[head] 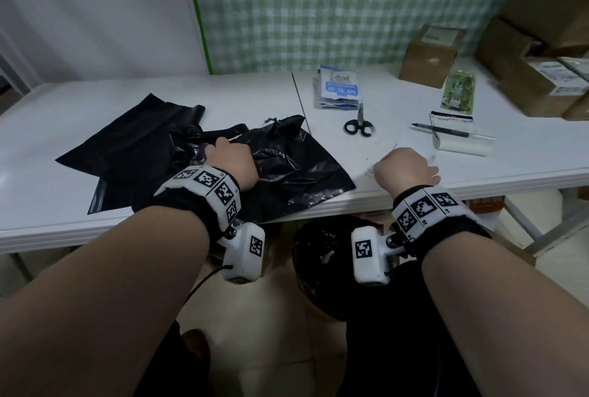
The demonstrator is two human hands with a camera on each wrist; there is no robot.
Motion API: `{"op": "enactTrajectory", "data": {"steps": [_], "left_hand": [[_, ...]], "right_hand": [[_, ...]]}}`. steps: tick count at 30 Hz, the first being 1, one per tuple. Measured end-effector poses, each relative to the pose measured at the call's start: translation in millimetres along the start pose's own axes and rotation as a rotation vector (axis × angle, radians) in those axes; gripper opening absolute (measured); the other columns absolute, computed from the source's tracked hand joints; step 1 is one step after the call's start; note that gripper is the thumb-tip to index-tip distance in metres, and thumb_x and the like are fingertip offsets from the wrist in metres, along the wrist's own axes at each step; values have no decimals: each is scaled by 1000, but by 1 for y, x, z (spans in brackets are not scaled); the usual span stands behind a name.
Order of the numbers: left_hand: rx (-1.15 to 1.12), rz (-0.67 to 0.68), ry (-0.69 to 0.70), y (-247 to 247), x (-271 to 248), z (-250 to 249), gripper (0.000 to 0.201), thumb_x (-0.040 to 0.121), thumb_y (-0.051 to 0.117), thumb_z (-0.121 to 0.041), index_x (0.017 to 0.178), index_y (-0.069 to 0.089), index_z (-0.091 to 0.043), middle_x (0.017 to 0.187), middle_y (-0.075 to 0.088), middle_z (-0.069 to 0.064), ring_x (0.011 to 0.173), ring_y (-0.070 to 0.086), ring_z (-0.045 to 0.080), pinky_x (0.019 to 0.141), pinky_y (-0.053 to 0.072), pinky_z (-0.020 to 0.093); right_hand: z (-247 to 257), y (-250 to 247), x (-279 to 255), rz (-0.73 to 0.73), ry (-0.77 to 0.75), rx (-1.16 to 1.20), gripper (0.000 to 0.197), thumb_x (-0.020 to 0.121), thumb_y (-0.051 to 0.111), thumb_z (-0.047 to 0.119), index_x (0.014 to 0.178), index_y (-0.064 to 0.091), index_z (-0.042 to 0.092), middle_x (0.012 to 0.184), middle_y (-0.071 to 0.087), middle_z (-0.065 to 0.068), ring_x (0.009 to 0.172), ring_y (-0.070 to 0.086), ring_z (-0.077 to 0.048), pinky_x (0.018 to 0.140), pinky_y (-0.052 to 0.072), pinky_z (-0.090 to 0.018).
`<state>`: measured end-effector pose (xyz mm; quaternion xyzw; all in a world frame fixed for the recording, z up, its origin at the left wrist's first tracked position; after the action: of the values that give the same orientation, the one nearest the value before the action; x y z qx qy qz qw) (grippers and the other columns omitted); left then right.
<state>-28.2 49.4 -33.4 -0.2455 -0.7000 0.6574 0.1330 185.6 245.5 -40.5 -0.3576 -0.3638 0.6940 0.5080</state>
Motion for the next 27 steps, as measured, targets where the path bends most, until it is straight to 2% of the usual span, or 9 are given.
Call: {"op": "enactTrajectory", "data": {"steps": [3,7,10,13,16,19,23,25,27], "left_hand": [[-35,-14,50,-3,7,1,33,85,53,-17,116,62,-13,124,52,15,112,54,32,90,47,38],[-142,-127,105,-29,16,-2,26,83,50,-6,103,67,-4,109,65,14,101,61,33,82,48,35],[-472,-216,35,-55,32,4,17,80,53,-3,88,69,-4,89,70,13,87,67,32,77,54,32],[-977,-235,-59,-66,48,10,18,80,61,-6,64,61,-15,55,63,3,61,65,27,71,59,38],[-1186,-253,-89,-74,66,9,11,77,67,-12,67,66,-17,65,62,5,60,61,20,63,55,31],[-1235,-260,-92,-77,90,4,15,65,64,-23,50,66,-22,77,66,13,72,60,24,65,44,31],[-1348,-207,-96,-81,119,-8,12,84,59,-8,81,62,-19,74,57,-2,73,55,14,58,47,20],[-1407,-117,-58,-80,130,-19,16,90,54,-8,100,56,-21,75,53,-6,66,50,6,50,44,14],[-1445,-18,-35,-76,139,-25,28,92,53,-9,118,54,-18,88,57,-3,76,54,9,52,44,16]], "right_hand": [[13,-5,-4,-60,-128,0,34,80,47,18,109,66,23,122,62,-12,134,28,-39,112,22,-47],[42,-11,-7,-128,-299,153,33,86,45,24,113,65,21,113,66,-12,122,38,-34,101,34,-38],[70,-5,-6,-103,-388,244,33,89,45,27,116,63,19,114,67,-8,116,47,-33,89,31,-30],[98,1,-9,-47,-461,344,34,90,47,27,120,61,17,115,66,-6,115,52,-30,94,36,-32],[125,10,-8,66,-490,378,37,92,49,29,127,56,17,118,63,-3,115,54,-22,89,35,-25],[151,22,0,172,-498,446,39,93,50,29,130,51,17,117,61,-4,111,55,-20,94,41,-29],[177,37,17,202,-506,462,23,91,52,24,113,51,15,91,58,1,81,55,-15,77,45,-30],[187,46,25,215,-539,412,19,89,53,19,108,54,16,94,59,0,84,55,-18,74,42,-27],[197,60,29,265,-579,316,25,88,52,14,112,59,17,102,58,-1,91,54,-19,77,41,-25]]}}
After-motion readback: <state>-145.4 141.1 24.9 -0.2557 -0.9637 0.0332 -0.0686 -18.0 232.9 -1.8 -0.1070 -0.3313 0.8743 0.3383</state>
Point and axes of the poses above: each hand's wrist, its own x-axis towards the middle knuckle, its own y-axis out of the palm, z = x × y, the point moved 6 cm from there along x, towards the middle knuckle
